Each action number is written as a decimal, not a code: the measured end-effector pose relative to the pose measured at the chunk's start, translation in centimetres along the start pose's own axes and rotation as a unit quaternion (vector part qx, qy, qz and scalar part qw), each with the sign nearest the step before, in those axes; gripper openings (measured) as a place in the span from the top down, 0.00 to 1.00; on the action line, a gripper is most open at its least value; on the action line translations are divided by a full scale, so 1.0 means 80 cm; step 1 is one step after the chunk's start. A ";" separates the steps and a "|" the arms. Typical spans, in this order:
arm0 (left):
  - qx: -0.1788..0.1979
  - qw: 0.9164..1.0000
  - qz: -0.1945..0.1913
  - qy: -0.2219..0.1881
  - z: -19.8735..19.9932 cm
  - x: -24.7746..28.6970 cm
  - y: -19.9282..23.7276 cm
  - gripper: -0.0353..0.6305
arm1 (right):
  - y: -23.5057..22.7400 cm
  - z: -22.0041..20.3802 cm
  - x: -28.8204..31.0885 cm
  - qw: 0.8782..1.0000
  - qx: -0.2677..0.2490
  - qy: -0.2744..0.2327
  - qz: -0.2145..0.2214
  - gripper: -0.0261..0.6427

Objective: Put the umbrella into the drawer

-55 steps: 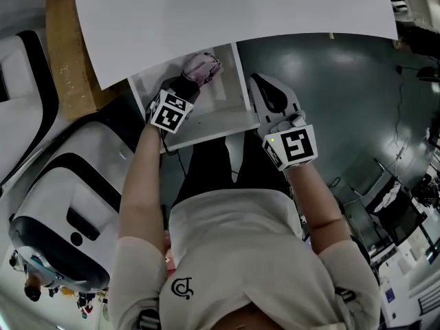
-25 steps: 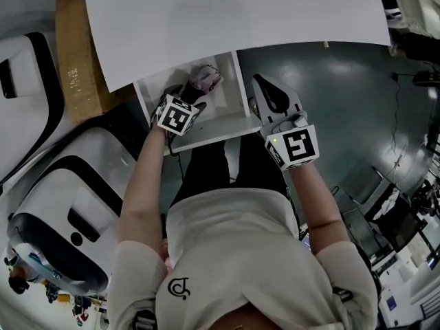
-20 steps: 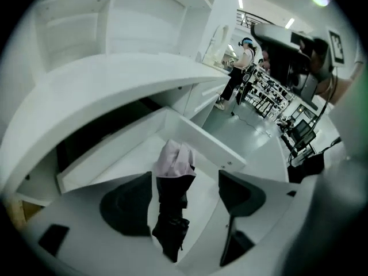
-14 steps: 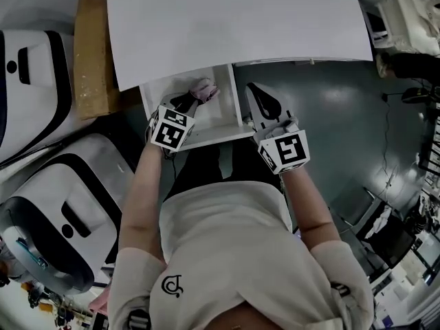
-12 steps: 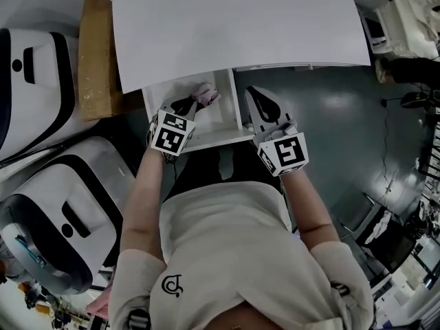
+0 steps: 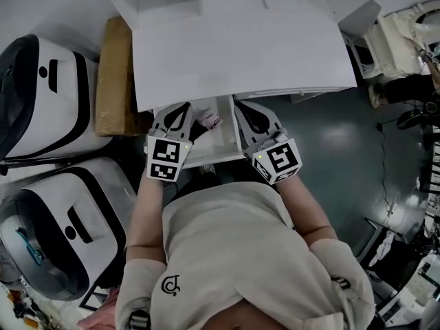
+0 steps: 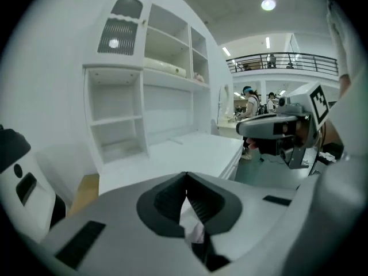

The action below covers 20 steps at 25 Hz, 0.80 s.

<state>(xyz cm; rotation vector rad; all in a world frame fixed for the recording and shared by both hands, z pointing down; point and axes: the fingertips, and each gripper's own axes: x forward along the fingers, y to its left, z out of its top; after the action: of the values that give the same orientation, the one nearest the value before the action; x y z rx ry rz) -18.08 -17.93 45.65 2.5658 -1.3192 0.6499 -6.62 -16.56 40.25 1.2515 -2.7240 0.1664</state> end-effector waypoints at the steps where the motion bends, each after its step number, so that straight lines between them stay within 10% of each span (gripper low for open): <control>1: 0.004 1.000 0.006 -0.018 0.014 -0.011 0.002 0.93 | 0.005 0.008 0.000 1.000 -0.007 -0.004 0.006 0.95; 20: -0.023 0.973 0.085 -0.213 0.124 -0.178 0.034 0.93 | 0.066 0.107 -0.012 0.995 -0.055 -0.073 0.027 0.95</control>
<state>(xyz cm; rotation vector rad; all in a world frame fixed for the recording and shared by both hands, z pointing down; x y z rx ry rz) -24.62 -12.67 30.17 2.6686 -1.6700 0.0829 -10.69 -13.75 31.43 1.2054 -2.8473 -0.0731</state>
